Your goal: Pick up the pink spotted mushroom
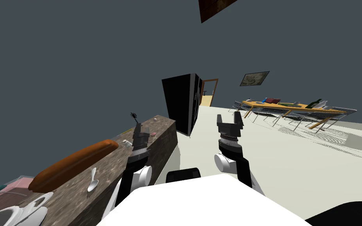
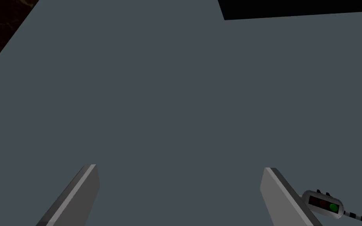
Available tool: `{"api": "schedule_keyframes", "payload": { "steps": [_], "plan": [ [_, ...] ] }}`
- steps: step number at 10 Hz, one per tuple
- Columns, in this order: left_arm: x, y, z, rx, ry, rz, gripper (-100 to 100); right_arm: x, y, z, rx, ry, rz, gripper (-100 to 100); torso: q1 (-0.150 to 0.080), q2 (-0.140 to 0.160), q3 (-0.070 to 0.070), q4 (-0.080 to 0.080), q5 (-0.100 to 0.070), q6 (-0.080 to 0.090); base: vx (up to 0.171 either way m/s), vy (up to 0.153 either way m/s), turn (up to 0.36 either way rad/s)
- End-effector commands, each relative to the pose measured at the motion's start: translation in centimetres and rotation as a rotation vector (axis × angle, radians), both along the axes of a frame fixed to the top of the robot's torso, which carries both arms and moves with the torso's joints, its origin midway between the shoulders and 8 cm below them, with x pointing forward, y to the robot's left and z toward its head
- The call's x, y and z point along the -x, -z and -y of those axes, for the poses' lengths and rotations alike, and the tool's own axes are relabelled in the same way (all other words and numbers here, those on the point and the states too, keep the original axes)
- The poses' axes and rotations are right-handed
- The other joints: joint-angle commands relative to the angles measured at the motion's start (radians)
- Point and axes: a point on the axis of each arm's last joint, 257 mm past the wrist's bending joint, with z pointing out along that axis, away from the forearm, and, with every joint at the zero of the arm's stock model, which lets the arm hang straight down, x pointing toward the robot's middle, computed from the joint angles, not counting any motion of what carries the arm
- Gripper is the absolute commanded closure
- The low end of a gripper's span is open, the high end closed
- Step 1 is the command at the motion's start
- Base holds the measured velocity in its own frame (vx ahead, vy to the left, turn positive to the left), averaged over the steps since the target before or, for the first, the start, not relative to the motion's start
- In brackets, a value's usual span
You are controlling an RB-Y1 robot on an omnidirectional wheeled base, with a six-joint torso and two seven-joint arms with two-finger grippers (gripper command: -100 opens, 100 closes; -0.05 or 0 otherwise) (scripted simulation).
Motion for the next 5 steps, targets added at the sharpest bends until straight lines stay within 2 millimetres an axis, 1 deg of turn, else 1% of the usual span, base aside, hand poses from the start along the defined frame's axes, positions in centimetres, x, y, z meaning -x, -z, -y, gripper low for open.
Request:
{"api": "schedule_keyframes", "payload": {
  "steps": [1,3,5],
  "plan": [
    [-0.2,0.23,0.13,-0.033,0.017,-0.019,-100,0.0,0.0,0.0,0.0,0.0,0.0,0,0.0,0.0,0.0,0.0,0.0,0.0,0.009,-0.013,-0.007],
    [-0.6,0.6,0.06,-0.072,0.035,-0.054,-100,0.0,0.0,0.0,0.0,0.0,0.0,0,-0.001,-0.001,-0.001,0.0,0.0,0.0,0.024,-0.031,-0.008],
    [-1.13,1.0,-0.37,-0.094,0.044,-0.096,-100,0.0,0.0,0.0,0.0,0.0,0.0,0,-0.003,-0.002,-0.001,0.0,-0.001,0.0,0.034,-0.051,-0.015]
  ]
}}
